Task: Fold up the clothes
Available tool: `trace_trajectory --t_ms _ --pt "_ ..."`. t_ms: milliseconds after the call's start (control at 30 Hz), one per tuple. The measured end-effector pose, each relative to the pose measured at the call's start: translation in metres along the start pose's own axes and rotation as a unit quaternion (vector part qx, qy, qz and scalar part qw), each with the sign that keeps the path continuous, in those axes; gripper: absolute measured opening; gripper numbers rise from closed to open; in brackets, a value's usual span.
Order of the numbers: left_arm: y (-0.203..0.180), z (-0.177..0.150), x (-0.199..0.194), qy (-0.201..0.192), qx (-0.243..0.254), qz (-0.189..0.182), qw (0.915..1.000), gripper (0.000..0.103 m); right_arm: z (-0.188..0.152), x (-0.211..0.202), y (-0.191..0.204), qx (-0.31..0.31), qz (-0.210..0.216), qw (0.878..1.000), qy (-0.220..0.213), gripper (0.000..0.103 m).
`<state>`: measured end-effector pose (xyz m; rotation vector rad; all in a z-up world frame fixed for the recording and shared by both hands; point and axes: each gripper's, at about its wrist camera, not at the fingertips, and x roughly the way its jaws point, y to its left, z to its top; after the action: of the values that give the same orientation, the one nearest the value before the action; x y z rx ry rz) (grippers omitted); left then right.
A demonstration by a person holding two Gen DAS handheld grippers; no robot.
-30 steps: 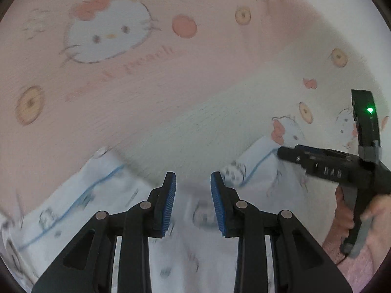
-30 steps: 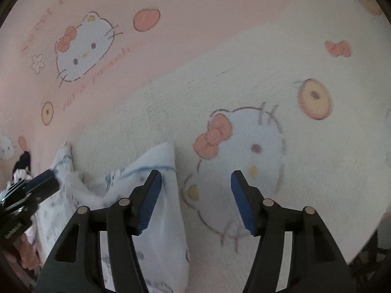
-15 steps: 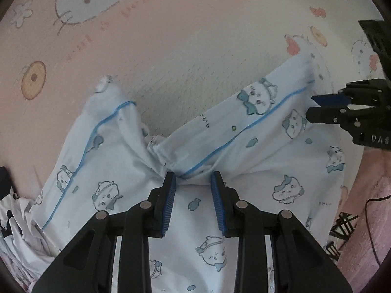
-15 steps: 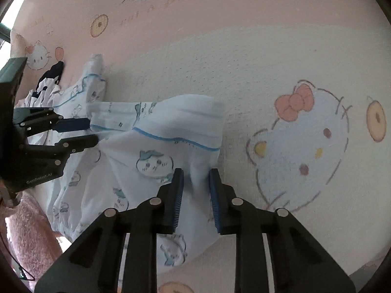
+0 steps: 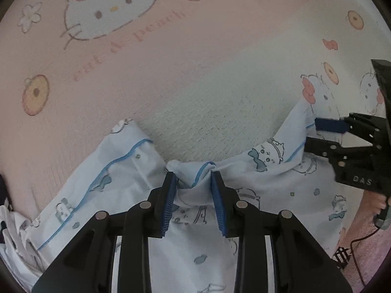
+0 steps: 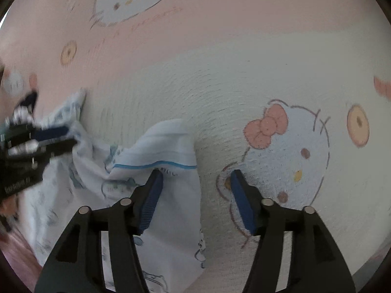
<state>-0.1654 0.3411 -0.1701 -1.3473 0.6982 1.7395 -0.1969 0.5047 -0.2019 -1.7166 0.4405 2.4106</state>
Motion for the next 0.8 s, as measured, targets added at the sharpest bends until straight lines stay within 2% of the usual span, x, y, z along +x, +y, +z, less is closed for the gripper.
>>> trace_trajectory --t_ms 33,67,100,133,200,233,267,300,333,400,500,533,567,600,667,733,800 --pt "0.000 0.000 0.004 0.010 -0.003 -0.009 0.9999 0.031 0.000 -0.001 0.000 -0.006 0.011 1.000 0.005 0.034" --pt "0.002 0.000 0.009 0.030 -0.012 -0.036 0.9988 0.032 -0.001 -0.002 -0.001 -0.011 0.028 0.999 0.014 0.018" --pt "0.006 0.001 0.009 0.034 -0.027 -0.063 0.9971 0.041 -0.002 -0.003 -0.002 -0.016 0.044 0.999 0.023 0.015" --pt "0.011 0.001 0.008 0.038 -0.041 -0.090 0.9944 0.051 -0.003 -0.004 -0.003 -0.022 0.061 0.997 0.032 0.015" --pt "0.031 -0.001 0.010 0.039 -0.101 -0.144 0.9835 0.054 -0.006 -0.008 -0.007 -0.033 0.079 0.995 0.044 0.015" --pt "0.041 -0.002 0.011 0.039 -0.131 -0.171 0.9756 0.057 -0.008 -0.011 -0.010 -0.036 0.082 0.995 0.046 0.016" --pt "0.051 -0.003 0.012 0.039 -0.161 -0.198 0.9661 0.060 -0.007 -0.013 -0.020 -0.014 0.090 0.995 0.042 0.022" --pt "0.061 -0.003 0.013 0.039 -0.190 -0.225 0.9549 0.064 -0.005 -0.016 -0.030 0.009 0.098 0.994 0.038 0.029" --pt "0.070 -0.004 0.014 0.039 -0.219 -0.251 0.9421 0.064 -0.004 -0.018 -0.040 0.031 0.106 0.993 0.034 0.031" --pt "0.067 -0.004 0.025 0.061 -0.218 -0.227 0.9472 0.064 -0.002 -0.019 -0.061 0.085 0.116 0.989 0.020 0.039" --pt "0.053 -0.008 0.027 0.063 -0.215 -0.200 0.9539 0.062 -0.005 -0.010 -0.078 0.137 0.122 0.983 0.022 0.039" --pt "0.046 -0.006 0.026 0.063 -0.201 -0.180 0.9608 0.039 -0.012 -0.017 -0.075 0.138 0.122 0.983 0.016 0.041" --pt "0.039 -0.003 0.025 0.063 -0.188 -0.160 0.9671 0.024 -0.011 -0.017 -0.075 0.127 0.117 0.985 0.013 0.039" --pt "0.031 -0.004 0.026 0.066 -0.170 -0.135 0.9739 0.016 -0.011 -0.017 -0.070 0.103 0.113 0.988 0.016 0.029" --pt "0.013 0.000 0.021 0.056 -0.120 -0.109 0.9852 0.012 -0.013 -0.014 -0.058 0.074 0.132 0.988 0.029 0.019" --pt "-0.006 -0.001 0.013 0.037 -0.080 -0.100 0.9910 0.010 -0.013 -0.012 -0.037 0.053 0.128 0.990 0.030 0.014" --pt "-0.019 -0.001 -0.005 -0.007 -0.042 -0.081 0.9958 0.009 -0.024 -0.023 -0.040 0.039 0.103 0.994 0.015 0.009"
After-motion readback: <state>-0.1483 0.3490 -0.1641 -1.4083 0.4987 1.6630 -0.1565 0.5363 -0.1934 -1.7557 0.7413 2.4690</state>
